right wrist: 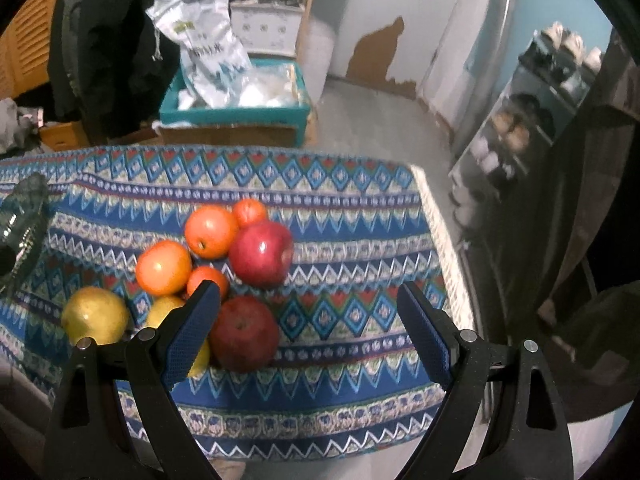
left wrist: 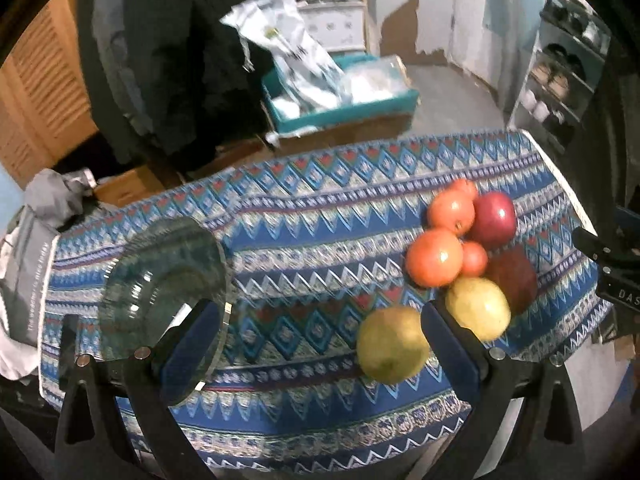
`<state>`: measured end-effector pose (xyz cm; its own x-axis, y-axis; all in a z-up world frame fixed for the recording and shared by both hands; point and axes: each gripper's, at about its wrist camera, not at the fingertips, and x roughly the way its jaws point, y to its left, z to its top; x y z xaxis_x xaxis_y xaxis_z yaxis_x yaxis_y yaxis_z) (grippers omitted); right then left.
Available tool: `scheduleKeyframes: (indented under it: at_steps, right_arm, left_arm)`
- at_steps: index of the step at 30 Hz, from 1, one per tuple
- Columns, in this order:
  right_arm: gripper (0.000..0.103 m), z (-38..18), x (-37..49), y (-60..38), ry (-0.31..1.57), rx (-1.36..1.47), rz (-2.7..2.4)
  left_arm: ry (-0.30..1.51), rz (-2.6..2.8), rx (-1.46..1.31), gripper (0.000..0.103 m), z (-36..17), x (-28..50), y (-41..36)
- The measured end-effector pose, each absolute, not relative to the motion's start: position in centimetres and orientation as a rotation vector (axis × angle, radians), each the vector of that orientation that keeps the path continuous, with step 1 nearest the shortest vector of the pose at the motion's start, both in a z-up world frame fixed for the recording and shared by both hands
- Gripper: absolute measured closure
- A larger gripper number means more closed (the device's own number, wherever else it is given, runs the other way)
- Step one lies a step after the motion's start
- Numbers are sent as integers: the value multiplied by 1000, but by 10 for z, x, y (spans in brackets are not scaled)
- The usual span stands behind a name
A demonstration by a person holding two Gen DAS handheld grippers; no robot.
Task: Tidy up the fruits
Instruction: 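Grasp the large yellow-green pear with the left tool while the right tool approaches the fruit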
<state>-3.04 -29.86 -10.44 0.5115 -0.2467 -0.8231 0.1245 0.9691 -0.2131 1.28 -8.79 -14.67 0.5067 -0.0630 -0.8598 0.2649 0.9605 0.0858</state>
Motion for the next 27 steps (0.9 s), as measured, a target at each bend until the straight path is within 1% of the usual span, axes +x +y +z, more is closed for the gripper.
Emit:
scheduleKeyframes:
  at_steps: [15,24,27]
  right_arm:
    - [15,-154,-29,-301,1150,-142,-207]
    - [15,-166,-24,-296,1183,-126,-170]
    - [15,-171,-21,-296,1198,-102,-154]
  left_arm:
    - [1193,-229,296,1,-216,19,-118]
    - [1231,-264,252,1,-233,26,-120]
    - [1252,-280,246,3,-236,28,-122]
